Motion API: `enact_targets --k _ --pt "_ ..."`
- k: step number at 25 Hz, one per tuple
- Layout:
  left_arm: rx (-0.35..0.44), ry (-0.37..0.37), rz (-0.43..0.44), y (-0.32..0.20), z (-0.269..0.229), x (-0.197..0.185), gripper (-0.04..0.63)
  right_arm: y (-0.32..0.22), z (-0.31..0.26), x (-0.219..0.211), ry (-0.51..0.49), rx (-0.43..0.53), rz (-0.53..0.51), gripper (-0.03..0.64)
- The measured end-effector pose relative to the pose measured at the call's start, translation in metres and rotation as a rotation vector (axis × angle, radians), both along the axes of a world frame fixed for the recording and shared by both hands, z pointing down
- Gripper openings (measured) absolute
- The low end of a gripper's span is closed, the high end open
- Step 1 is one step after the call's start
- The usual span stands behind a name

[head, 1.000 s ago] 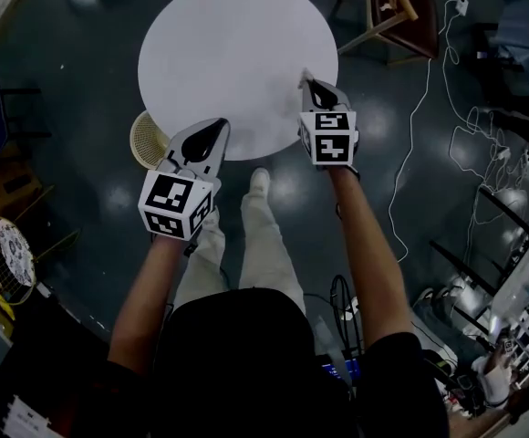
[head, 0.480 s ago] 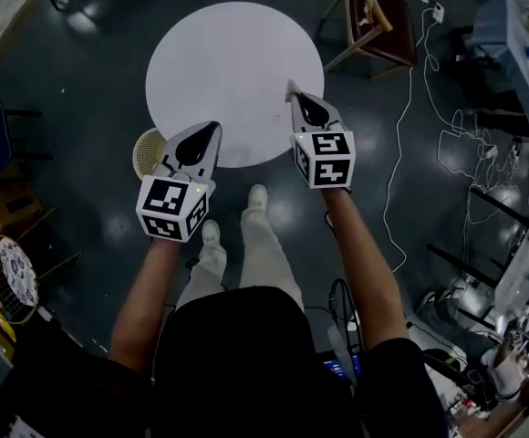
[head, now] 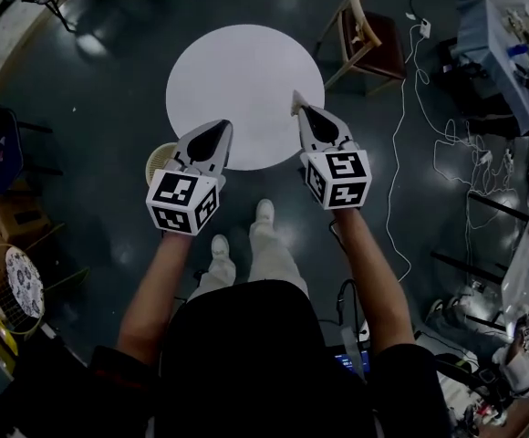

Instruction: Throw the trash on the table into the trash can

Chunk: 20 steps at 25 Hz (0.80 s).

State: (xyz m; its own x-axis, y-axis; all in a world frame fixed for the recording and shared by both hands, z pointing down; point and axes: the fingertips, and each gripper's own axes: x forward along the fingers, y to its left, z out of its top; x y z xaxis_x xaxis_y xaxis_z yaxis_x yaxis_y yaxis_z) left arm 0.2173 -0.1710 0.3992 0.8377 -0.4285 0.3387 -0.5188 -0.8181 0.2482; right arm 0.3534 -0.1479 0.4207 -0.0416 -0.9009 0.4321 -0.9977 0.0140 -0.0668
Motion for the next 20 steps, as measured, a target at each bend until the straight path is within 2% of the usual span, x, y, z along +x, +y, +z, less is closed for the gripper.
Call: enact_targets --k 9,20 --pt "0.059 0.008 0.021 0.028 -0.038 -0.045 0.015 0.033 -0.050 -0.063 0.035 0.062 -0.057 0.021" --pt "0.100 0.035 0.057 0.068 -0.067 -0.111 0.015 0.071 -0.091 -0.142 0.054 0.120 -0.053 0.021"
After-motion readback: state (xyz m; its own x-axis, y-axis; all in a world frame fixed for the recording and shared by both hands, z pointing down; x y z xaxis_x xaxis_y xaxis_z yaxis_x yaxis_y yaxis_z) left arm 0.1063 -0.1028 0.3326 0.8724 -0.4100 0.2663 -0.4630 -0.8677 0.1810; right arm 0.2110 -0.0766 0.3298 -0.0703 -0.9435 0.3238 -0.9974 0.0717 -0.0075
